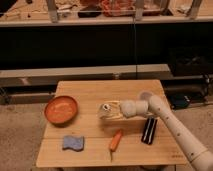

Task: Stand the bottle upright

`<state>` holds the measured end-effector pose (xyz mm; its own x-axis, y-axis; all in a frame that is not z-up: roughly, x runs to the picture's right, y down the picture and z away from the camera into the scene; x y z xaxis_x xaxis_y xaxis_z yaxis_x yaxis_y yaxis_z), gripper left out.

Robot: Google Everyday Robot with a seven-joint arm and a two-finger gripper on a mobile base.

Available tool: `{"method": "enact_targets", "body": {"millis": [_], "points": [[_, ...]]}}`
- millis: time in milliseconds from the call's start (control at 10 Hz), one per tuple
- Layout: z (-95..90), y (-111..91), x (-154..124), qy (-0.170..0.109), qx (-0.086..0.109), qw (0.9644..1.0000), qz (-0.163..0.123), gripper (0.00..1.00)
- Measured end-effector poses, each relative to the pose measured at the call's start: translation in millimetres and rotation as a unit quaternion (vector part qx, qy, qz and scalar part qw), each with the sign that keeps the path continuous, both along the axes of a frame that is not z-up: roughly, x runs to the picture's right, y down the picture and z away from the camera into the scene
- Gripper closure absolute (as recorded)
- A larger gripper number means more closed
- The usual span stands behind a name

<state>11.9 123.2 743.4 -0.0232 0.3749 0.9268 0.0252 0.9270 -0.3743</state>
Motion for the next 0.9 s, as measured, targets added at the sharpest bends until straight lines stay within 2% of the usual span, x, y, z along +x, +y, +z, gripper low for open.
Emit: {"method": "enact_targets", "body": {"millis": [500,900], "points": [[11.1,26,11,0.006,-0.03,0.9991,0.028,0.99],[10.3,22,18,0.021,-0.039,0.9987,0.024,0.99]]}}
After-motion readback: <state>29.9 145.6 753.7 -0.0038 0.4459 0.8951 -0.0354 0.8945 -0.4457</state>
